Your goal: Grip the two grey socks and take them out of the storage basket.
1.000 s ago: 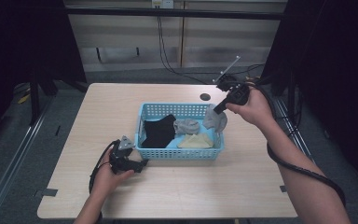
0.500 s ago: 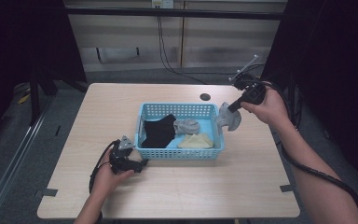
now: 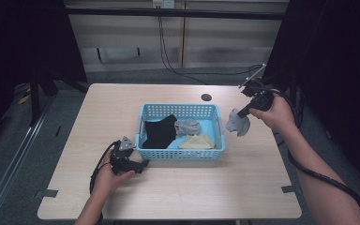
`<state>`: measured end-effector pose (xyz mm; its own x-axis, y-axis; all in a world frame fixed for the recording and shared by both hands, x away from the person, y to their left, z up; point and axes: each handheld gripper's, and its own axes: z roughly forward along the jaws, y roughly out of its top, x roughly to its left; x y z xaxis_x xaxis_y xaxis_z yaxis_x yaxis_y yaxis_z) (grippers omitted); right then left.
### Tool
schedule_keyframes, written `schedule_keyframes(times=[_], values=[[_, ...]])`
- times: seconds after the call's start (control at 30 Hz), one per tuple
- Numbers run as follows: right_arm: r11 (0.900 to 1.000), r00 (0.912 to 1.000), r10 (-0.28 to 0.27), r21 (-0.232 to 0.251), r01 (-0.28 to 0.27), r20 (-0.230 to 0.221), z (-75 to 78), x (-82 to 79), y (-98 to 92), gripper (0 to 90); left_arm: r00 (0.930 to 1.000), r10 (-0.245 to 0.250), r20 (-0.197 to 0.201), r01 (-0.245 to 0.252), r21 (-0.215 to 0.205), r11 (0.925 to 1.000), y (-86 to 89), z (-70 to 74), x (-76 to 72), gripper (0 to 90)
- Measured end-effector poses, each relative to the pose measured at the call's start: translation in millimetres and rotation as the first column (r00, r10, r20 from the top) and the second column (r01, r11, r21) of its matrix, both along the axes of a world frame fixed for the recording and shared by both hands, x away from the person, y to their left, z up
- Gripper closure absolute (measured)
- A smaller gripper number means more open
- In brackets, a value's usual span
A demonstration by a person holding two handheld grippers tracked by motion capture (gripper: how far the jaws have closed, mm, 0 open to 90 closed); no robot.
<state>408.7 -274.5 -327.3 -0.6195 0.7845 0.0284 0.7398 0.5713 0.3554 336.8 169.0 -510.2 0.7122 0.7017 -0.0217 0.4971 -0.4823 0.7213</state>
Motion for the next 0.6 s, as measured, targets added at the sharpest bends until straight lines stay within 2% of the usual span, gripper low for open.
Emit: schedule_keyframes(times=[0.23,0.37,0.6], values=[[1.000,0.9996,-0.022,-0.003,0.022,-0.020,-16.9,1.6,-7.1,87.8,1.0000,-0.008,0.002,0.008,0.014,0.9999,0.8,0.6,0.4,11.5],[0.999,0.9989,-0.033,-0.001,0.033,-0.033,-29.4,3.4,-6.7,87.8,1.0000,-0.008,0.002,0.008,0.014,0.9999,0.8,0.6,0.4,11.5],[0.999,0.9986,-0.034,-0.006,0.034,-0.041,-42.2,5.8,-4.9,87.8,1.0000,-0.009,0.002,0.009,0.015,0.9999,0.8,0.6,0.4,11.5]])
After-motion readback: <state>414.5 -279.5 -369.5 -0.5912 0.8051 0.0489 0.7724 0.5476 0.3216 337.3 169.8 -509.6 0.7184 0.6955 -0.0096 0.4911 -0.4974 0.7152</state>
